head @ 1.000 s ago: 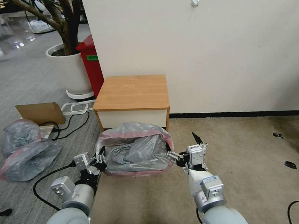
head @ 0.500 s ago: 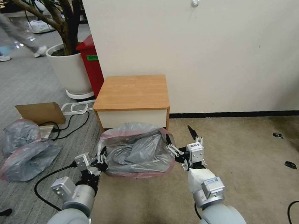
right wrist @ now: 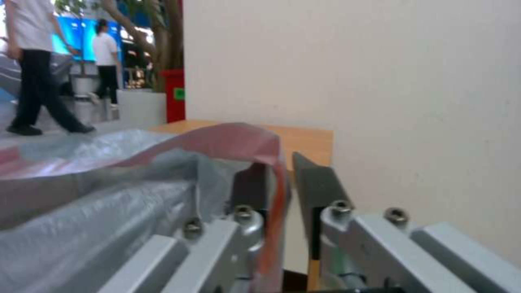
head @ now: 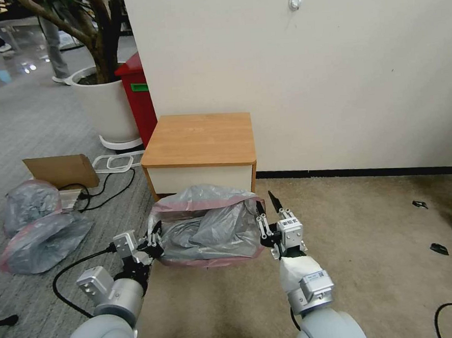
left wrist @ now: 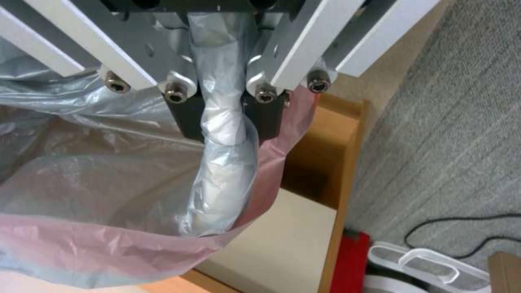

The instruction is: Pick up the garbage bag from the table and place it over the trash can.

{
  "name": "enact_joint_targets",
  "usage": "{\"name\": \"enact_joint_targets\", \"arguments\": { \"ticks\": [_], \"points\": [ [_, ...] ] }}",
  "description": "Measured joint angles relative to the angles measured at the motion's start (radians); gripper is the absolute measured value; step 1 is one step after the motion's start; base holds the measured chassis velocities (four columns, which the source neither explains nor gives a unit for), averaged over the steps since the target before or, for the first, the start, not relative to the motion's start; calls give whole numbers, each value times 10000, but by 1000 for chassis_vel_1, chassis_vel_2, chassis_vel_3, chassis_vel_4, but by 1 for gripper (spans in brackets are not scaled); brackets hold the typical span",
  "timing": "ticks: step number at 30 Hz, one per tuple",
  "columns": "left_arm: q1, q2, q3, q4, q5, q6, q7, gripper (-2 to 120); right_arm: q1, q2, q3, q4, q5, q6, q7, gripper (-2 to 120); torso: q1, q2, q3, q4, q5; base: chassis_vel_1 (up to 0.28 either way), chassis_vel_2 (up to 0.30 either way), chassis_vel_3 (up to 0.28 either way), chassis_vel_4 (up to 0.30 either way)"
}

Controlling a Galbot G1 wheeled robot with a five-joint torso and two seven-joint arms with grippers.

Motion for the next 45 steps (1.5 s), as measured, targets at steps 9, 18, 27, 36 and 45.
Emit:
{"name": "enact_joint_targets", "arguments": {
  "ticks": [9,18,27,36,45],
  "points": [
    [251,-14,-9,0,450,65,561,7,344,-128,125,59,674,-381,-130,0,0,-1,0,0,1,0,0,0,0],
    [418,-36,-79,229,1491,-298,1716,7,705,-946,976,518,2911,-2875,238,0,0,0,0,0,2,0,0,0,0],
    [457,-56,-95,319,1825,-531,2572,7,1337,-1843,1917,821,5472,-5442,-105,0,-1,0,0,1,2,0,0,0,0],
    [360,-103,-237,408,1310,-661,2927,7,890,-2383,2830,1092,6693,-6654,-848,0,0,-1,0,0,2,0,0,0,0],
    [188,-153,-267,470,267,-629,2850,7,356,-2463,3211,1392,6903,-6654,-1343,0,0,0,0,0,1,0,0,0,0]
  ]
}}
